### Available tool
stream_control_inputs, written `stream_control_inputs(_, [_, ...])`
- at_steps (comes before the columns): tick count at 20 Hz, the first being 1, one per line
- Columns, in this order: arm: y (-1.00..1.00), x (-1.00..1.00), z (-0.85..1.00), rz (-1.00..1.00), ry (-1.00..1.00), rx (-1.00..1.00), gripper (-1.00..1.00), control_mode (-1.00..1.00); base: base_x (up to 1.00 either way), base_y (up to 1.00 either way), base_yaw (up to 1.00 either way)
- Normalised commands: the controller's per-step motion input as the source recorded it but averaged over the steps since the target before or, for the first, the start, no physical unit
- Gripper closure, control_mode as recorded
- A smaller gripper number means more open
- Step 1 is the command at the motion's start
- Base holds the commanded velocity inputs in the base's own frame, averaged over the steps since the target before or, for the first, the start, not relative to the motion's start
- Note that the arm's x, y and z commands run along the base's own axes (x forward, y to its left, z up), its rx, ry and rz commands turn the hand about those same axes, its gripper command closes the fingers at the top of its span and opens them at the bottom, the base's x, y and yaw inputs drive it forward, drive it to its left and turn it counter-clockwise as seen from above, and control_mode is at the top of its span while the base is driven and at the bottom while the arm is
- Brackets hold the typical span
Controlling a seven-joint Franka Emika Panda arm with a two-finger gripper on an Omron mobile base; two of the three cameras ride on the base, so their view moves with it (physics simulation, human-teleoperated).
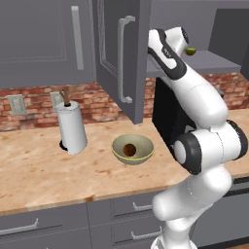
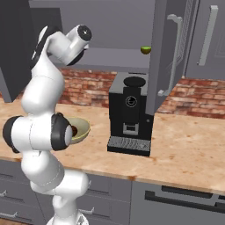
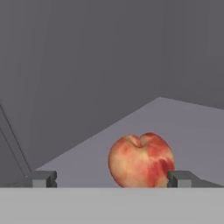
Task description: Open the cabinet. Pick the peach and orange from the cabinet and place them into the bowl. Then close the cabinet.
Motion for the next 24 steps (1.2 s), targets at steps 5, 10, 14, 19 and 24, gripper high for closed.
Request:
stream_control_inputs(5, [0.11,0.00,-0.08,0.00,0.02,-0.01,-1.00,-1.00,0.00,0.00,0.00])
stream_control_inputs(10, [0.00,0.00,-0.01,0.00,0.00,0.00,-1.00,-1.00,0.00,0.00,0.00])
stream_control_inputs(14, [0.00,0.09,-0.01,0.00,0.00,0.00,-1.00,-1.00,0.00,0.00,0.00])
stream_control_inputs(19, [0.02,0.07,-0.13,0.00,0.00,-0.02,-1.00,-1.00,0.00,0.00,0.00])
stream_control_inputs(24, [0.00,0.07,-0.22,0.00,0.00,-0.05,-1.00,-1.00,0.00,0.00,0.00])
